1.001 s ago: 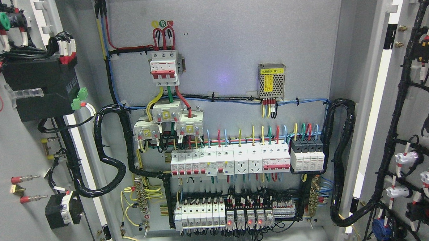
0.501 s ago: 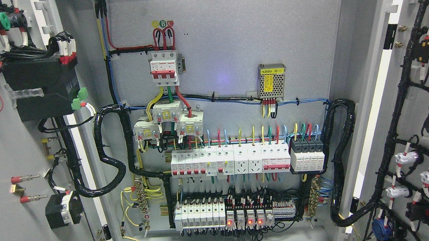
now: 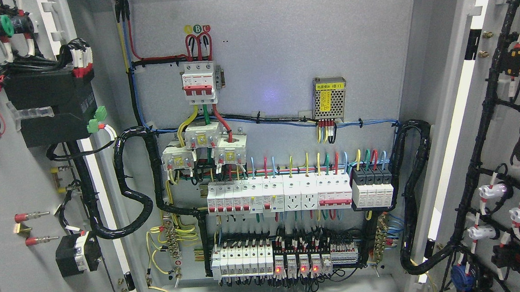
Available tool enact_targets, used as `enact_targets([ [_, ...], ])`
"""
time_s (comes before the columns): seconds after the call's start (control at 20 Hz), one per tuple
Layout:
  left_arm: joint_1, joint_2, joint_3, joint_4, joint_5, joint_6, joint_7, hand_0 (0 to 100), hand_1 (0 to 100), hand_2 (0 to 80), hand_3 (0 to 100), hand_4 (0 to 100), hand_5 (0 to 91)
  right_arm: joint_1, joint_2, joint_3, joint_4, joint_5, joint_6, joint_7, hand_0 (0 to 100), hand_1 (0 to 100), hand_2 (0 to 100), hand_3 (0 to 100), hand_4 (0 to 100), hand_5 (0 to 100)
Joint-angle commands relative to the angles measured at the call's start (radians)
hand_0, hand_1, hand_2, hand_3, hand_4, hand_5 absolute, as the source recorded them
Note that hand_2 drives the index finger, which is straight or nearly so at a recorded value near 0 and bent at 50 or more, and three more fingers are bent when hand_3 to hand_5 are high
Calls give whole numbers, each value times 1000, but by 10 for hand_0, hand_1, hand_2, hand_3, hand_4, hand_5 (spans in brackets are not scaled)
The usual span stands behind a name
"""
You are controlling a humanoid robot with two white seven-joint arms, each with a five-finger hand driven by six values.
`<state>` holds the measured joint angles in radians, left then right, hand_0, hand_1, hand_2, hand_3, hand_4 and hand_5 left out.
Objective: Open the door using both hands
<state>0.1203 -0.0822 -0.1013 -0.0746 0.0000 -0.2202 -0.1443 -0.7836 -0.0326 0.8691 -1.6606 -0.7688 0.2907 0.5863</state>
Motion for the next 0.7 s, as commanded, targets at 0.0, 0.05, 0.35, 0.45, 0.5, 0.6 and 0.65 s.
enact_targets([
  [0.0,50,18,-96,-174,11,-100,0,120,556,0,0,0,0,21,-66,-58,-1,-6,-1,1,58,141,0,0,0,0],
  [0.05,58,18,-104,-181,8,-164,0,120,556,0,0,0,0,21,-67,-62,1,-6,-2,1,58,141,0,0,0,0],
  [0.35,102,62,-136,-290,6,-416,-32,120,556,0,0,0,0,61,-79,-114,2,2,-2,-6,58,141,0,0,0,0],
  [0.45,105,65,-144,-338,8,-452,-63,120,556,0,0,0,0,96,-81,-163,1,6,-2,-16,58,141,0,0,0,0],
  [0.5,110,65,-152,-370,8,-459,-63,120,556,0,0,0,0,119,-81,-192,-2,6,-4,-28,58,141,0,0,0,0],
  [0.6,131,84,-167,-439,11,-490,-63,120,556,0,0,0,0,168,-81,-249,-21,11,-5,-74,58,141,0,0,0,0],
  [0.65,133,97,-169,-464,9,-531,-61,120,556,0,0,0,0,190,-81,-271,-30,22,-5,-109,58,141,0,0,0,0],
])
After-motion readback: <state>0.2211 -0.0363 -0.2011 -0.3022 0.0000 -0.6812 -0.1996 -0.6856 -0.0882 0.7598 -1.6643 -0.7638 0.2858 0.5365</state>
